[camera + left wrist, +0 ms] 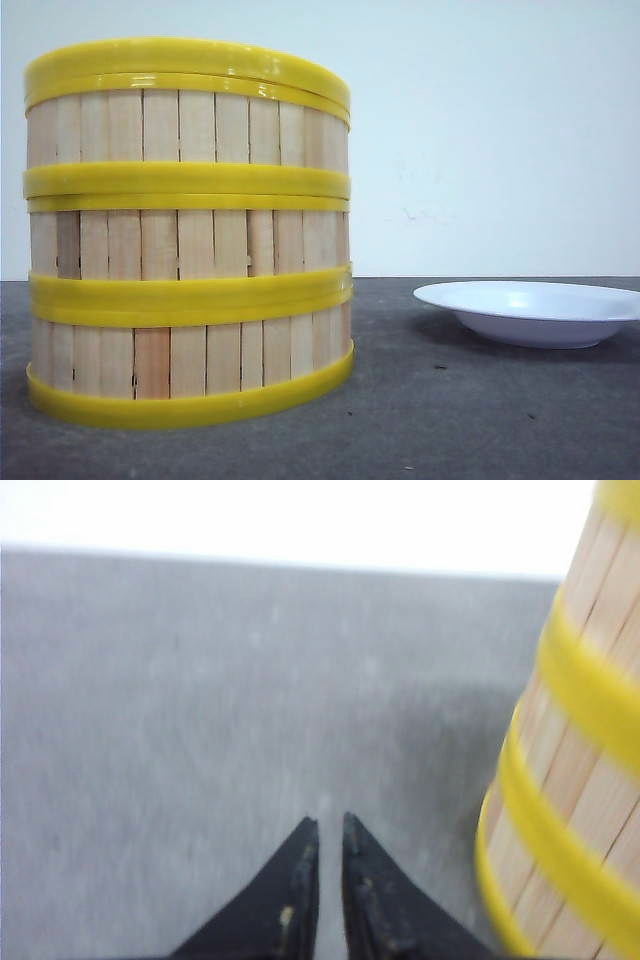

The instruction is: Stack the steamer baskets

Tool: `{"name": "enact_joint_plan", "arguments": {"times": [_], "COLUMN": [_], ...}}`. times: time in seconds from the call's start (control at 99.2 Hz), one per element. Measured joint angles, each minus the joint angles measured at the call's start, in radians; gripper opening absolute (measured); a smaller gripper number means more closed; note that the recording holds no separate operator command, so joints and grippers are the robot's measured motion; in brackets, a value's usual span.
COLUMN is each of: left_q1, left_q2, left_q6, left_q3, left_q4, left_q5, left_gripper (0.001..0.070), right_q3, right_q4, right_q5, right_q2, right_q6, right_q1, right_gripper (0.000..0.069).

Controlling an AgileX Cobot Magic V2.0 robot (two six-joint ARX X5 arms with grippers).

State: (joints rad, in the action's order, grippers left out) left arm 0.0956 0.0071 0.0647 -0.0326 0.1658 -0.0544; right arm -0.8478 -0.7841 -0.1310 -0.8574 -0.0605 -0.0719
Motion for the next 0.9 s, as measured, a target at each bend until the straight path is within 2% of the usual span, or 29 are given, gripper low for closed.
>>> {"name": "enact_joint_plan", "arguments": {"times": [0.766, 0.897], "left_q1": [-0.001, -0.001], "left_q2": [-0.002, -0.002], "left_q6": [0.006, 0.006], "left_q3": [0.0, 0.0], "left_q4": [0.017, 0.017], "left_q5": [0.0, 0.0], "left_gripper": [0.0014, 0.0014], "right_q3": [0.0, 0.066], "right_q4": [0.002, 0.114], "right_q5": [0.0, 0.04], "right_q2": [0.0, 0.065], "right_q6": [0.0, 0.001], "right_q1": [0.0, -0.005], "right_gripper": [0.0009, 0.0009]}}
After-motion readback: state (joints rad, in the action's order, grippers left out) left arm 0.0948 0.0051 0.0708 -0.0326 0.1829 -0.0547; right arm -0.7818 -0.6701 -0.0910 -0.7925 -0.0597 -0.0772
